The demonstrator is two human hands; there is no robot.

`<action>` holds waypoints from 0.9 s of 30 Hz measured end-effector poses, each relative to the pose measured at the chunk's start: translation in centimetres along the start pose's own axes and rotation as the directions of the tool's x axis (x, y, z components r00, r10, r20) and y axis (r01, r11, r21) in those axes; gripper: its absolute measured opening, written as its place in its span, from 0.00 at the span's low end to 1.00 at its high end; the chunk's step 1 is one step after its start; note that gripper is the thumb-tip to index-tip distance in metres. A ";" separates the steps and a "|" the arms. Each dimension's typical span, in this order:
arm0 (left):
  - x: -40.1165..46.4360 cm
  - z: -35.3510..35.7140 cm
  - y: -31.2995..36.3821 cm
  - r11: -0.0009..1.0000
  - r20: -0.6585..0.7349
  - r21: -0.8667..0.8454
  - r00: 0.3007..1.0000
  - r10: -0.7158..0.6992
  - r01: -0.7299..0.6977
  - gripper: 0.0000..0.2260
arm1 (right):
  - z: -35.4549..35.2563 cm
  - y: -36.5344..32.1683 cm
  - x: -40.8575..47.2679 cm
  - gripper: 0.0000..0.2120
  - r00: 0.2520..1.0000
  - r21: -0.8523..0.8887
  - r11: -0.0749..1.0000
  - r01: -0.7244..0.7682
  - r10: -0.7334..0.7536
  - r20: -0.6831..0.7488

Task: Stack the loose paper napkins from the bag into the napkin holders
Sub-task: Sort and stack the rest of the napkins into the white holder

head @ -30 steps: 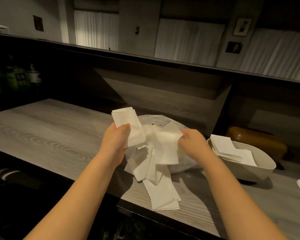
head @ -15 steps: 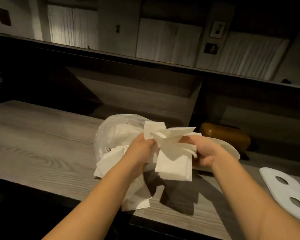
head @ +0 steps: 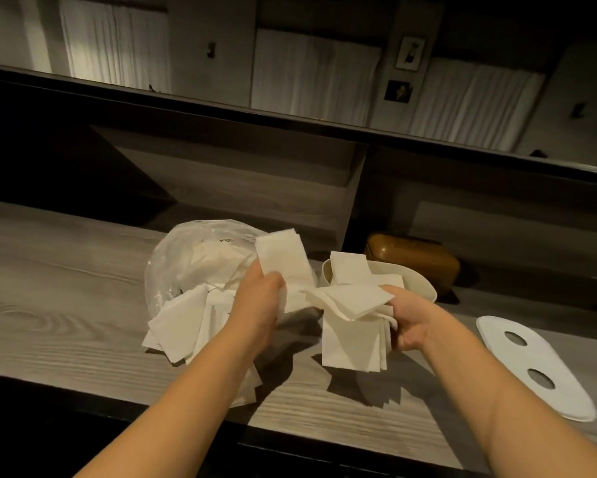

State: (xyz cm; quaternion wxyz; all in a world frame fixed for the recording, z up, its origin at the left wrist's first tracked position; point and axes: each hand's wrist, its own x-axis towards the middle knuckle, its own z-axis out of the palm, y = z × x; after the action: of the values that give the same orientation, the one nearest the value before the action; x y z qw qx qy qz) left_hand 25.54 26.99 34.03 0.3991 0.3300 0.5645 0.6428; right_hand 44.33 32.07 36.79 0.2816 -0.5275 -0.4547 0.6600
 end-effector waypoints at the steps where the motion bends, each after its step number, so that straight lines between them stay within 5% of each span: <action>1: 0.0 -0.1 0.0 0.990 0.004 0.053 0.992 0.130 -0.130 0.14 | -0.1 0.1 0.0 0.08 1.000 -0.009 1.000 0.002 -0.002 0.002; 4: -0.2 -0.8 0.3 0.797 0.277 0.303 0.849 0.451 -0.523 0.17 | 0.2 0.6 0.3 0.07 1.000 -0.054 0.998 -0.014 0.014 0.003; 9: 0.2 -1.4 0.2 0.396 0.715 0.401 0.553 0.428 -0.826 0.22 | 1.0 1.2 0.7 0.15 0.994 -0.096 0.990 -0.103 0.105 0.019; 15: 0.4 -1.5 -1.0 0.315 0.812 0.360 0.461 0.359 -0.878 0.20 | 1.6 1.2 0.5 0.13 0.995 -0.014 0.996 -0.085 0.084 -0.046; 20: -0.3 -1.5 -0.8 0.261 0.865 0.295 0.373 0.335 -0.919 0.28 | 1.7 1.1 0.4 0.13 0.991 0.063 0.993 -0.103 0.108 -0.082; 22: -0.4 -1.2 -0.9 0.223 0.860 0.313 0.375 0.345 -0.923 0.28 | 1.6 0.9 -0.1 0.14 0.994 0.032 0.995 -0.093 0.095 -0.056; 24: -0.5 -1.1 -1.1 0.288 0.830 0.354 0.441 0.341 -0.890 0.23 | 1.5 0.9 -0.2 0.14 0.997 0.001 0.997 -0.077 0.077 -0.023; 27: -1.1 -0.7 -0.8 0.727 0.661 0.304 0.686 0.304 -0.615 0.11 | 1.1 1.0 -0.1 0.07 0.996 -0.116 0.992 -0.059 0.067 0.064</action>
State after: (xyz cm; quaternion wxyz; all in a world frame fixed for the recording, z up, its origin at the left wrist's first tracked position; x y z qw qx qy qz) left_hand 25.51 25.70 33.19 0.2657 0.7337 0.4597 0.4240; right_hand 43.39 31.20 36.02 0.2146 -0.5343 -0.4839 0.6591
